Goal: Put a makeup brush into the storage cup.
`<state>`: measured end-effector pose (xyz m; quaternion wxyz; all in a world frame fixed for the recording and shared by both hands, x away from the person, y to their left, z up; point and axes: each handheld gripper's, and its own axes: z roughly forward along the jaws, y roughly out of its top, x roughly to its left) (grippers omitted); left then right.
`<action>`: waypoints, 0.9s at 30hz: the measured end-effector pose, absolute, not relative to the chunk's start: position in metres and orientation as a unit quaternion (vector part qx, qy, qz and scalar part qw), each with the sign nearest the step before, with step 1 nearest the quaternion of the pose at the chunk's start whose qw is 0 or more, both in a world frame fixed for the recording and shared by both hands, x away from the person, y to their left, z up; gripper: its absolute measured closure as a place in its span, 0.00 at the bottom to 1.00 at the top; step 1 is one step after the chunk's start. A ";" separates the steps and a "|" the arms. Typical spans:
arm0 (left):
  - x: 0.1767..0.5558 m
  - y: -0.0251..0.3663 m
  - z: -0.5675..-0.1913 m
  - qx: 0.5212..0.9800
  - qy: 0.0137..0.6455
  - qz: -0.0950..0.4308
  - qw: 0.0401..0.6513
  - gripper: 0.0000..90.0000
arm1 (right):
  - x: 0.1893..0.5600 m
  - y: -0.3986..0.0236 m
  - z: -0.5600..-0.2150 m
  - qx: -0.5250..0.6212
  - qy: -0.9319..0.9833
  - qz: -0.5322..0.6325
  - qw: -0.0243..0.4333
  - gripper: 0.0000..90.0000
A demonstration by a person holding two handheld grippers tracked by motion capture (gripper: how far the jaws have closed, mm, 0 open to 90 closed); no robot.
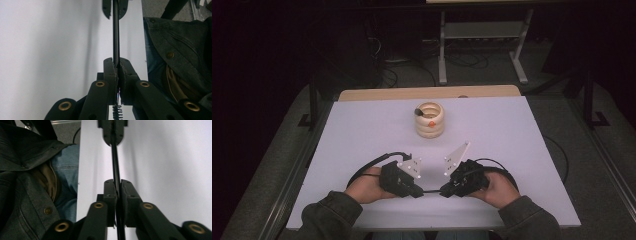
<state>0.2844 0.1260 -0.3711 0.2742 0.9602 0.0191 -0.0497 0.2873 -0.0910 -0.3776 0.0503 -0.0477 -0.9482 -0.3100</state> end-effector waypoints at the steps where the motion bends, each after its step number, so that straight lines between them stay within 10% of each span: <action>1: 0.284 0.126 -0.372 0.963 0.018 -0.045 0.265 0.95 | 0.288 -0.090 -0.378 -0.049 -0.949 -0.305 0.055 0.82; 13: 0.279 0.122 -0.375 0.968 0.007 -0.029 0.249 0.94 | 0.282 -0.070 -0.384 -0.028 -0.967 -0.249 0.047 0.94; 17: 0.286 0.134 -0.371 0.955 0.045 -0.036 0.289 0.76 | 0.280 -0.078 -0.384 -0.037 -0.960 -0.272 0.043 0.94; 27: 0.295 0.166 -0.367 0.929 0.105 -0.047 0.352 0.65 | 0.279 -0.115 -0.385 -0.084 -0.944 -0.319 0.029 0.94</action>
